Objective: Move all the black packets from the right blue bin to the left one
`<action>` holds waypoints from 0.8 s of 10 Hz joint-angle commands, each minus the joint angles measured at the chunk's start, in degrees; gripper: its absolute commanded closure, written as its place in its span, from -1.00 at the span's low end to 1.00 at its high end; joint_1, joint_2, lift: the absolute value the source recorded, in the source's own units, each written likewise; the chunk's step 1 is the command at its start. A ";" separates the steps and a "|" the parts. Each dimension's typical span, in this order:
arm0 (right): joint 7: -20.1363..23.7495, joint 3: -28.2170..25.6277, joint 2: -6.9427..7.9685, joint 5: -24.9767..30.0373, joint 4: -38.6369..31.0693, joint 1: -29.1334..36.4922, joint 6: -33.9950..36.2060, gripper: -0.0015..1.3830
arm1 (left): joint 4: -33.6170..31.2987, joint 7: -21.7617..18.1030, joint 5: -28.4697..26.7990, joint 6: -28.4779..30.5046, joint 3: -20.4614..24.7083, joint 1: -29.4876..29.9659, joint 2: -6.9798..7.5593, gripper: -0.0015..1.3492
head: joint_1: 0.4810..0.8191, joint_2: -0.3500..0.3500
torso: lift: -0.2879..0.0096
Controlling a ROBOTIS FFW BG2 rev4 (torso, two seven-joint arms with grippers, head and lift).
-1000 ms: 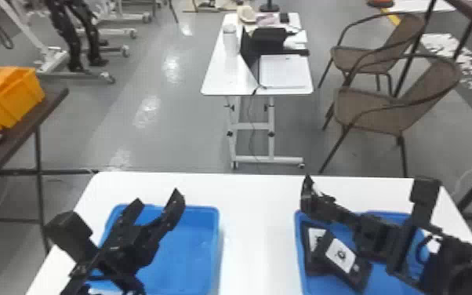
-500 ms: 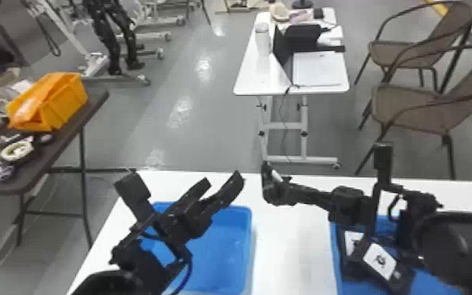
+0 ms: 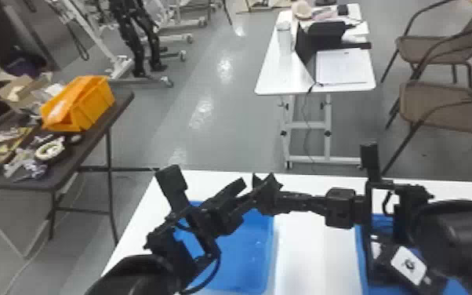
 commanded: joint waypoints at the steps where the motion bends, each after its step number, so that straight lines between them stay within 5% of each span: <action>1: -0.02 0.16 0.19 0.12 0.36 -0.29 -0.60 0.80 | -0.34 0.98 0.66 5.31 0.25 -0.96 -0.18 0.12 | 0.27 0.79 | 0.94; 2: -0.02 0.25 0.28 0.73 0.89 -0.73 -1.31 0.80 | -0.34 2.13 3.38 10.15 1.04 -2.01 -0.79 0.75 | 0.27 0.79 | 0.94; 8: -0.02 0.60 1.51 1.52 7.13 -4.95 -7.72 0.77 | -2.98 2.83 -2.77 5.14 0.07 -1.66 -0.79 0.80 | 0.27 0.75 | 0.94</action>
